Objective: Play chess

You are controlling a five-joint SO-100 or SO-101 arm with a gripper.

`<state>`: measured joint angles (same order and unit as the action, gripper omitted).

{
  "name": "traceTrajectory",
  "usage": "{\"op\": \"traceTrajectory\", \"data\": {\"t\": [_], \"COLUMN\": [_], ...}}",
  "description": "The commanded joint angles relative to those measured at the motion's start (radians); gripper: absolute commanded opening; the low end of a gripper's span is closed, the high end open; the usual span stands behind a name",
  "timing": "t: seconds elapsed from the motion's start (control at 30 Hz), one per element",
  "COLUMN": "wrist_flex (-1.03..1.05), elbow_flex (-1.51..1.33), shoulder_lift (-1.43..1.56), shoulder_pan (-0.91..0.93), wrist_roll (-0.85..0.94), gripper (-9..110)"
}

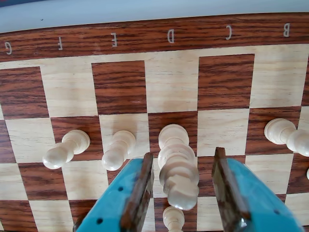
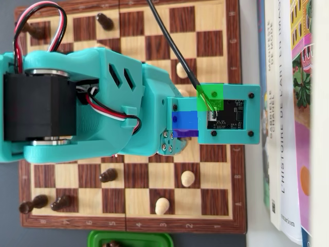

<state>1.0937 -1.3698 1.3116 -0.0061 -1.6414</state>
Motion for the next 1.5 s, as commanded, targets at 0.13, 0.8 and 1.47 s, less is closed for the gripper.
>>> {"op": "traceTrajectory", "data": {"t": [0.13,0.8,1.47], "wrist_flex": [-0.003,-0.009,-0.011], "elbow_flex": [0.041,0.051,0.052], "shoulder_lift": [0.055,0.063,0.155], "shoulder_pan": [0.012,0.012,-0.060], "wrist_roll": [0.005,0.005,-0.051], "gripper": [13,10,10]}}
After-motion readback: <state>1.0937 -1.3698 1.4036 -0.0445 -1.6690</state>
